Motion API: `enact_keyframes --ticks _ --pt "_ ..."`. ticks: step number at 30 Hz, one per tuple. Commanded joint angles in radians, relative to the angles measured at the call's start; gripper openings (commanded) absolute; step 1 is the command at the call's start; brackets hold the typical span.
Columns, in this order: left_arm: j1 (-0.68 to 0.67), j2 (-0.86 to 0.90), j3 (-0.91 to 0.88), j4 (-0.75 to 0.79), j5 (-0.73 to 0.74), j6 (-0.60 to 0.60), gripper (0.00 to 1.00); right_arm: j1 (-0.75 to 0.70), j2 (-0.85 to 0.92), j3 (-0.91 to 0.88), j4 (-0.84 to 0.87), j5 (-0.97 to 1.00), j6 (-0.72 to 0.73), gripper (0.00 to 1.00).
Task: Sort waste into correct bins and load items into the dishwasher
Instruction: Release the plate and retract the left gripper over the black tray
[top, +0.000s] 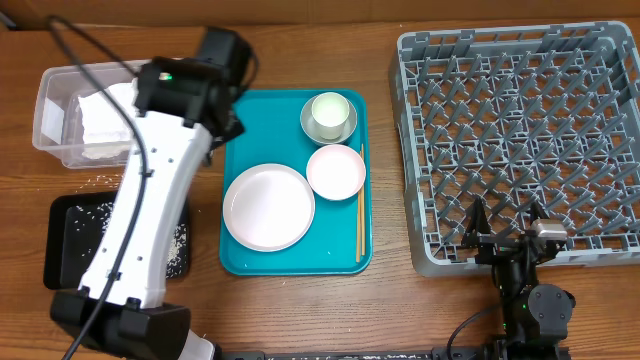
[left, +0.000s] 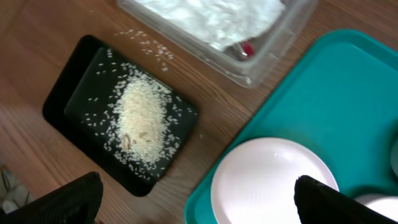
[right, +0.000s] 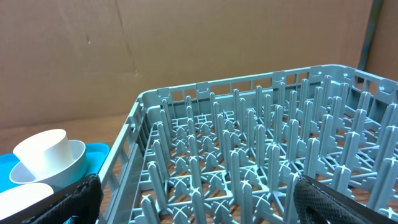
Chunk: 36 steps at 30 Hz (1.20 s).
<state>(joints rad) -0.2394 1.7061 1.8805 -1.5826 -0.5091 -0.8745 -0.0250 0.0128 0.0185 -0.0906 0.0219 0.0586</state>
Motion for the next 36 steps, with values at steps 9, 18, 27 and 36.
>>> enact_keyframes --ticks 9,18,27,36 --pt "0.276 -0.02 0.019 -0.107 -0.014 -0.175 1.0 -0.003 -0.01 -0.01 0.006 -0.005 -0.003 1.0" --pt "0.412 -0.02 0.018 -0.107 0.118 -0.166 1.0 -0.003 -0.01 -0.01 0.006 -0.005 -0.003 1.0" --pt "0.41 -0.02 0.018 -0.107 0.118 -0.166 1.0 -0.003 -0.01 -0.01 0.006 -0.005 -0.003 1.0" --pt "0.41 -0.02 0.018 -0.107 0.118 -0.166 1.0 -0.003 -0.01 -0.01 0.006 -0.005 -0.003 1.0"
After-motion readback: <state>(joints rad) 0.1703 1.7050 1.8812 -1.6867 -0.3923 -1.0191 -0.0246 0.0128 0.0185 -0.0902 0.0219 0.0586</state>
